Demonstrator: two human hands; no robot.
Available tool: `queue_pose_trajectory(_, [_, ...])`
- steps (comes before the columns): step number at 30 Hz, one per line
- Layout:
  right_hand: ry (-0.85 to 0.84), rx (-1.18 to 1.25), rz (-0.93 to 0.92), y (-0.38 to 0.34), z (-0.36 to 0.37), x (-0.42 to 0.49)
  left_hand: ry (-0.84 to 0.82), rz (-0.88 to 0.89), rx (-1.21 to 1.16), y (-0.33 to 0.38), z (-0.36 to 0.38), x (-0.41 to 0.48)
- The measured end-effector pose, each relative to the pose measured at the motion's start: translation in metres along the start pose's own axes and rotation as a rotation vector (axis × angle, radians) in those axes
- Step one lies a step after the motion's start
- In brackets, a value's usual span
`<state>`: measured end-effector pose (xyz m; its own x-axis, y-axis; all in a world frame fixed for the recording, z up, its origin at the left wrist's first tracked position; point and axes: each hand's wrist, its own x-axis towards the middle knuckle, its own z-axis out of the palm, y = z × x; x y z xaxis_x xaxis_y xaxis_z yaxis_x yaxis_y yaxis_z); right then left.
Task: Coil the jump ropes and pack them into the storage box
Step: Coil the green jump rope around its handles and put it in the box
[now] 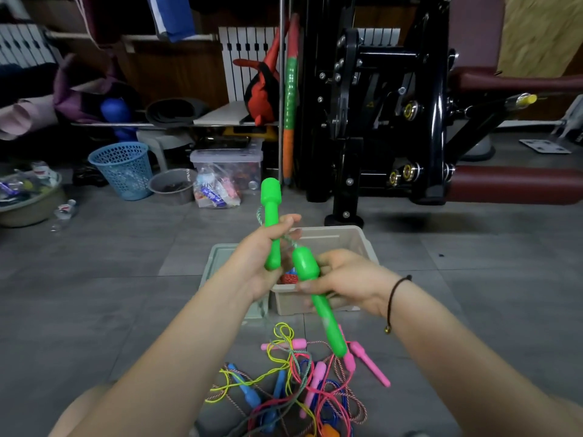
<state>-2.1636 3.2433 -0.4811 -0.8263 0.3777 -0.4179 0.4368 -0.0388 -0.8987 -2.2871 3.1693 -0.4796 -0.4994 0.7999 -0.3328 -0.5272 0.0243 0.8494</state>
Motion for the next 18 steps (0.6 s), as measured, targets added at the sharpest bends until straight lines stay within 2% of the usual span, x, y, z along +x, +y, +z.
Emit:
queue_pose_trajectory(3, [0.146,0.341,-0.029,-0.007,-0.023,0.003,-0.001,-0.080,0.301,0.007,-0.010,-0.006])
queue_pose_trajectory(5, [0.247,0.557,-0.104,-0.009,-0.034,0.005,-0.035,-0.064,0.367,0.005,-0.012,-0.011])
queue_pose_trajectory(7, [0.259,0.634,-0.172,-0.009,-0.033,0.007,-0.117,-0.030,0.426,-0.007,-0.006,-0.016])
queue_pose_trajectory(11, [0.214,0.453,-0.189,-0.003,-0.019,0.011,-0.272,-0.084,0.399,-0.031,0.010,-0.029])
queue_pose_trajectory(13, [0.203,0.356,-0.172,-0.002,-0.020,0.011,-0.285,-0.087,0.359,-0.031,0.011,-0.031])
queue_pose_trajectory(18, [0.069,0.263,-0.136,-0.004,-0.025,0.003,-0.278,0.037,0.462,-0.027,0.005,-0.029])
